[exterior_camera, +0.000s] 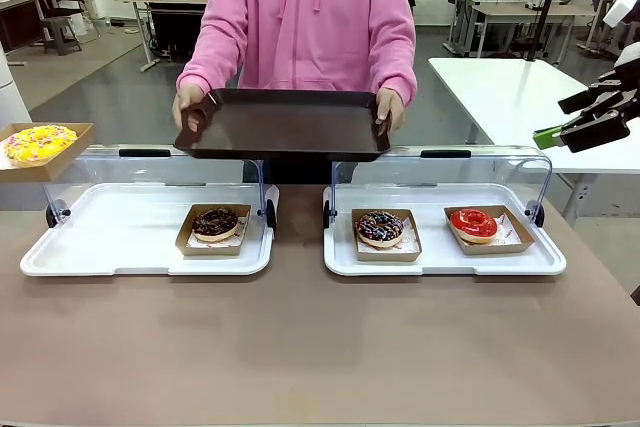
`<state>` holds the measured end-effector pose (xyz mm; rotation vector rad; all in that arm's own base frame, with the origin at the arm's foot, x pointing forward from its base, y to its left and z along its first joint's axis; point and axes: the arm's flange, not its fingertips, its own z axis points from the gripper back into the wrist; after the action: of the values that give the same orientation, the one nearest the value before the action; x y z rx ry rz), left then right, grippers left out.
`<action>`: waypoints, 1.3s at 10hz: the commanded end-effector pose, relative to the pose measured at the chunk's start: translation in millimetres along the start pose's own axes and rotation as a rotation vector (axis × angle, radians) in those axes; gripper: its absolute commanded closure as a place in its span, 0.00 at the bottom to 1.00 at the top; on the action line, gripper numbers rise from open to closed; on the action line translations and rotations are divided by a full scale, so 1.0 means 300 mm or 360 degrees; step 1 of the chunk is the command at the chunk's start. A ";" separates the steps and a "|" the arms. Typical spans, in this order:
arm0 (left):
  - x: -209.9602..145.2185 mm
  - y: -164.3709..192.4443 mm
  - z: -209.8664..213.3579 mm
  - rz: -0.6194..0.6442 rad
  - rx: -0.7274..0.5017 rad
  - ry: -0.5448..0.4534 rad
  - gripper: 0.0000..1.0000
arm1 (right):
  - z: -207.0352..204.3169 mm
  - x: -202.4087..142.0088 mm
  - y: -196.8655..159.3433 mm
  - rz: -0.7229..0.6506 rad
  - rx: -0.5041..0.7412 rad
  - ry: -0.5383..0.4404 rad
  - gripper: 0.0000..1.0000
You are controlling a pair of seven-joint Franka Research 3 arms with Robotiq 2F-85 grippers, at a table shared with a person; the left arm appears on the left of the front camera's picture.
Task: Provide the desired donut to the person.
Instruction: Place the picked Paper togo box onto the Handle tray extended by the person.
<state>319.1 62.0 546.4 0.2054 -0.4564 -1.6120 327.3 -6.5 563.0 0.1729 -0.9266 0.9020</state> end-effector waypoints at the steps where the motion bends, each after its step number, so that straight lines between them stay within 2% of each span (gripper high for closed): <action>1: 0.000 -0.007 -0.004 0.0027 0.0026 0.0044 1.00 | -0.002 -0.004 -0.002 0.0001 0.0014 0.0005 0.00; 9: 0.000 -0.007 -0.004 0.0027 0.0026 0.0044 1.00 | -0.002 -0.004 -0.002 0.0001 0.0014 0.0005 0.00; 10: 0.000 -0.001 0.000 0.0000 0.0001 0.0000 0.99 | -0.002 -0.004 -0.002 0.0001 0.0014 0.0005 0.00; 13: 0.277 0.319 0.105 -0.0065 -0.0129 0.0210 0.99 | -0.002 -0.004 -0.002 0.0001 0.0014 0.0005 0.00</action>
<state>353.0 1.2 596.2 0.2487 -0.4004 -1.6512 327.2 -6.3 563.0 0.1726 -0.9266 0.9023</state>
